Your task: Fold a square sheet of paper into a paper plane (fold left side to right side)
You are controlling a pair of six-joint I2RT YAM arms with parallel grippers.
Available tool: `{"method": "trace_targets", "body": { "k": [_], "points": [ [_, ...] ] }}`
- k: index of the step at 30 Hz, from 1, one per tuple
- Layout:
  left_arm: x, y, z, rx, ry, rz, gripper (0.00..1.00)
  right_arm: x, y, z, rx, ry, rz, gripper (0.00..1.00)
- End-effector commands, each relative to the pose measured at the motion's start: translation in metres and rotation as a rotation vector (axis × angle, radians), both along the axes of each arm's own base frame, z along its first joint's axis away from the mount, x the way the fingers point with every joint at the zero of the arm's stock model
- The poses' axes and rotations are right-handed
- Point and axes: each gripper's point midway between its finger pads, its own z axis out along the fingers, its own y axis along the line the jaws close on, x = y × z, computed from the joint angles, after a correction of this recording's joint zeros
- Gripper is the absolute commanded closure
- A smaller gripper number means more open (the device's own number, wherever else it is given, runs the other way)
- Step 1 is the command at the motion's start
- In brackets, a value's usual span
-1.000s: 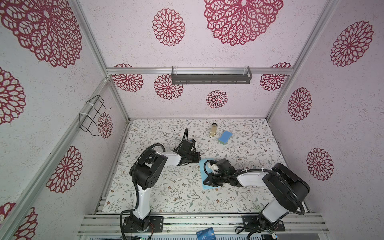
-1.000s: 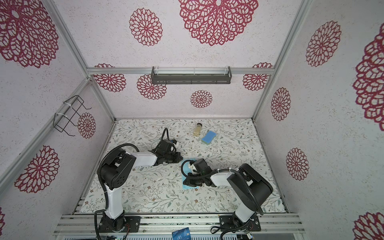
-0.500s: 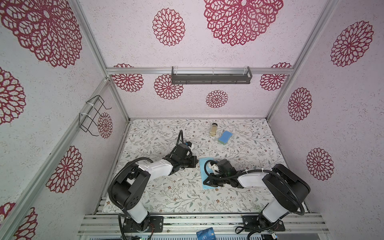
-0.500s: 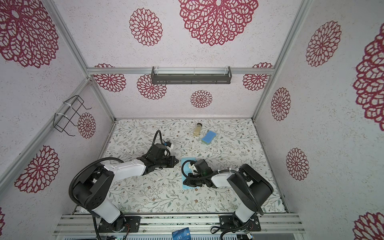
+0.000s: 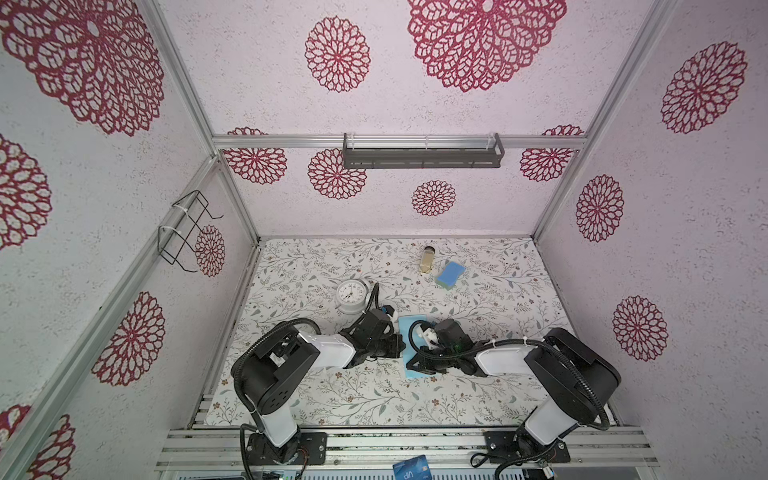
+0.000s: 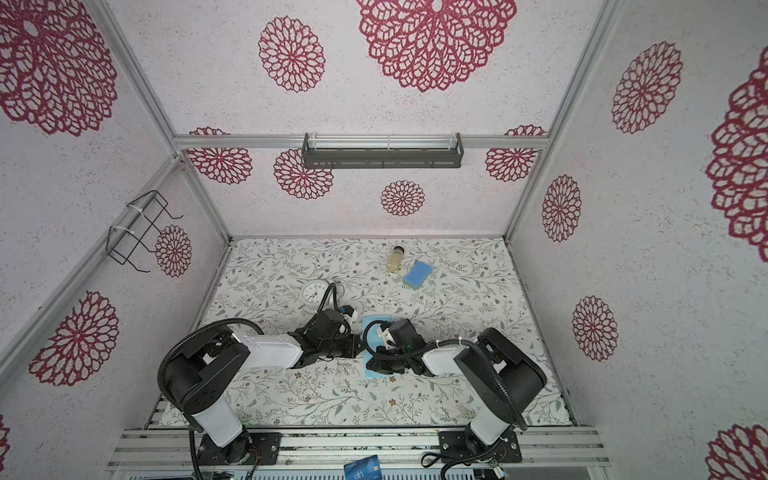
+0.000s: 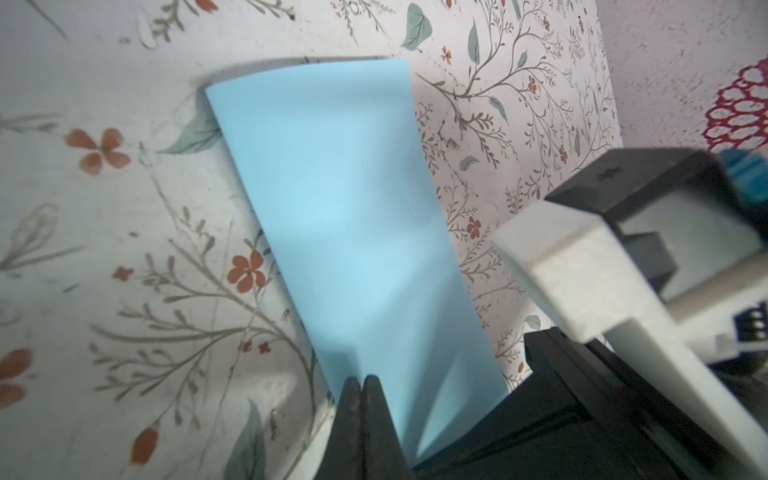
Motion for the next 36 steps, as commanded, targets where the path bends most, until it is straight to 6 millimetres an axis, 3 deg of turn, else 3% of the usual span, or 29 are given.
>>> {"method": "trace_targets", "body": {
  "k": [1,10,21,22,27,31,36],
  "points": [
    [0.008,-0.006,0.0,-0.012,-0.018,0.003,1.0,-0.015,-0.025,-0.03,-0.124,0.079,-0.041,1.0],
    [0.026,0.008,-0.015,0.033,0.001,0.045,1.0,-0.019,-0.027,-0.031,-0.134,0.084,-0.03,1.0],
    [0.075,0.019,-0.019,0.077,0.0,0.069,1.0,-0.022,-0.03,-0.034,-0.14,0.09,-0.03,1.0],
    [0.077,0.023,-0.035,0.102,0.027,0.074,1.0,-0.023,-0.031,-0.035,-0.142,0.092,-0.029,1.0],
    [0.096,0.034,-0.043,0.108,0.047,0.104,1.0,-0.023,-0.032,-0.036,-0.145,0.094,-0.029,1.0],
    [0.108,0.029,-0.024,0.091,0.016,0.09,1.0,-0.024,-0.031,-0.036,-0.145,0.093,-0.026,1.0],
    [0.107,0.019,0.036,0.0,-0.085,0.087,1.0,-0.024,-0.031,-0.036,-0.143,0.094,-0.025,1.0]
  ]
}}
